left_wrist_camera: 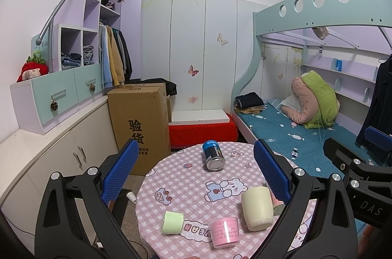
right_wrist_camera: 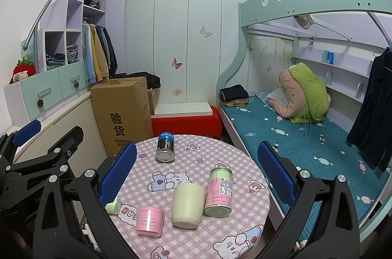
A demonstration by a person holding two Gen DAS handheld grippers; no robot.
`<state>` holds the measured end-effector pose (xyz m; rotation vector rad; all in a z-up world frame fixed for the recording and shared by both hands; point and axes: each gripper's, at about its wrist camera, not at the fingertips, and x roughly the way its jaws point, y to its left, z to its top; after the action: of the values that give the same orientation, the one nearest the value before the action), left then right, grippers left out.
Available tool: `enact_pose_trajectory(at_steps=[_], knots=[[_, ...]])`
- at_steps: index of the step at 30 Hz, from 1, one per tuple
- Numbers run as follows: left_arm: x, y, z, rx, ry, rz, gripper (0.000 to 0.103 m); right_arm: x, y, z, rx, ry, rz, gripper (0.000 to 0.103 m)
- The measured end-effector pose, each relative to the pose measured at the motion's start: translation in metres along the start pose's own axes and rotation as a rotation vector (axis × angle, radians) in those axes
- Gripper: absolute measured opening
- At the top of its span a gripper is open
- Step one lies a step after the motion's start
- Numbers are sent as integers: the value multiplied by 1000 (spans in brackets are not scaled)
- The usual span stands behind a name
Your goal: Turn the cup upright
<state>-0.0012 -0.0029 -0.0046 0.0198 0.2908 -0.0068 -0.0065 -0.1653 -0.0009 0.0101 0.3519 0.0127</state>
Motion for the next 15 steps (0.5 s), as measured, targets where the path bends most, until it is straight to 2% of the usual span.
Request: enact_pose_trajectory(at_steps=[15], knots=[[0, 1, 0, -1, -1, -1, 95, -1, 0, 0, 1, -2, 0, 95]])
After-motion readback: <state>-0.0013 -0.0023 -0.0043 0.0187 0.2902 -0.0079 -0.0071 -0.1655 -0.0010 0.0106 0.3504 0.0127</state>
